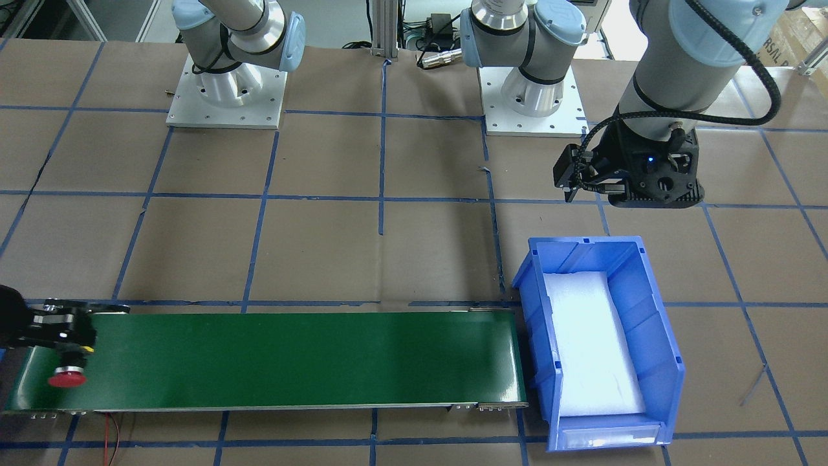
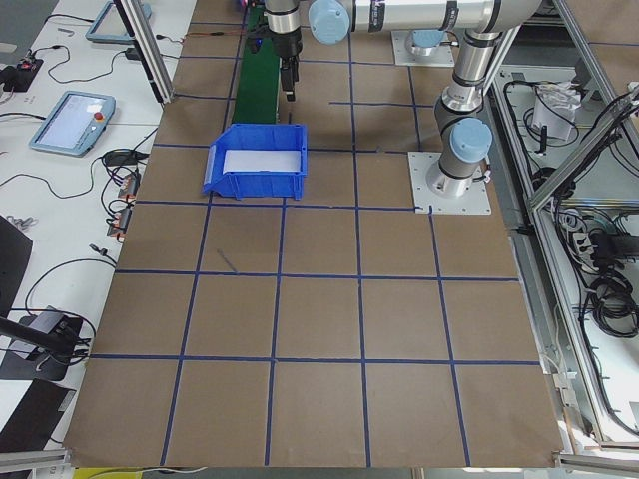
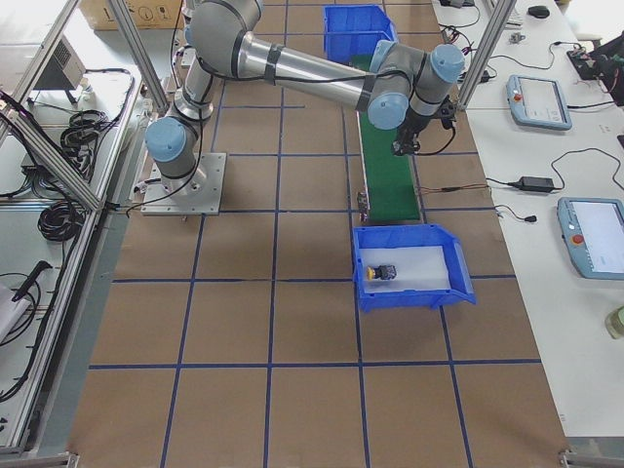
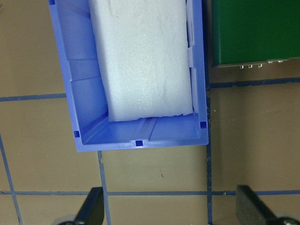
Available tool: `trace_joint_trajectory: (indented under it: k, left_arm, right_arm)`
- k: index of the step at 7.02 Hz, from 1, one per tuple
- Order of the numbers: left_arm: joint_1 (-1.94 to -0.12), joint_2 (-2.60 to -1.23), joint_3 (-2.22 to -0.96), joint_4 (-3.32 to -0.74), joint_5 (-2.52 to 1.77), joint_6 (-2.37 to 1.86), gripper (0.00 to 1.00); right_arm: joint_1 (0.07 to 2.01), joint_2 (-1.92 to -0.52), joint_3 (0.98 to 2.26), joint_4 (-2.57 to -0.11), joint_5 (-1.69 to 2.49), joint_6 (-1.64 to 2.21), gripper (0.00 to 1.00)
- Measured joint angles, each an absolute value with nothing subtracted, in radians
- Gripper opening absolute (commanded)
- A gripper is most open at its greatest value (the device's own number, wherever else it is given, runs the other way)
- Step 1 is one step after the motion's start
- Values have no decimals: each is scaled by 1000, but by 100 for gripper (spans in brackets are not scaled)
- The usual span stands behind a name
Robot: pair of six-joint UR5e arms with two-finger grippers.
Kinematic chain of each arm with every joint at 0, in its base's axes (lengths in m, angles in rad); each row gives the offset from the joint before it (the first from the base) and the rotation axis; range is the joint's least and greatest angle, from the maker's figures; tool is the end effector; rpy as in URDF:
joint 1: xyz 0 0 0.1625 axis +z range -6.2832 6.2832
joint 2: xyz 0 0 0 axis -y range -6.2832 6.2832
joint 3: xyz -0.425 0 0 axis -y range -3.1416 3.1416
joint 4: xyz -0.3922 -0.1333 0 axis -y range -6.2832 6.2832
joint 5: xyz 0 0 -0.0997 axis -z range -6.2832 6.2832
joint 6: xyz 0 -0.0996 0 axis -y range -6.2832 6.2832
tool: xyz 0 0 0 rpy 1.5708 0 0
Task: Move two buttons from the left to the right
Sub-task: 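Carry the red-capped button with the right gripper into the far bin, then lower the red button into the bin and open the right gripper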
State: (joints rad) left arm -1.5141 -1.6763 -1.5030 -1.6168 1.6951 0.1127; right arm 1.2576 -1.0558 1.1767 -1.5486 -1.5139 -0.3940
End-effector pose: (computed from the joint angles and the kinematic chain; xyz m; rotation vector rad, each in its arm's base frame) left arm -0.0909 -0.5338 0.4635 0.0925 3.0202 0.1420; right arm -0.0783 -0.6927 0.3724 -0.1164 3.0316 0.1741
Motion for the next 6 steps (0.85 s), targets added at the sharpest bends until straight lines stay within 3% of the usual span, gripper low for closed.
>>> trace_joint_trajectory:
  k: [3, 6]
  left_arm:
    - [-1514, -1671, -1502, -1617, 1696, 113, 100]
    - [-1518, -1667, -1499, -1616, 1691, 112, 100]
  right_arm:
    - [1091, -1069, 1140, -1508, -1641, -523, 9]
    - [1057, -1002, 1067, -1579, -1689, -593, 9]
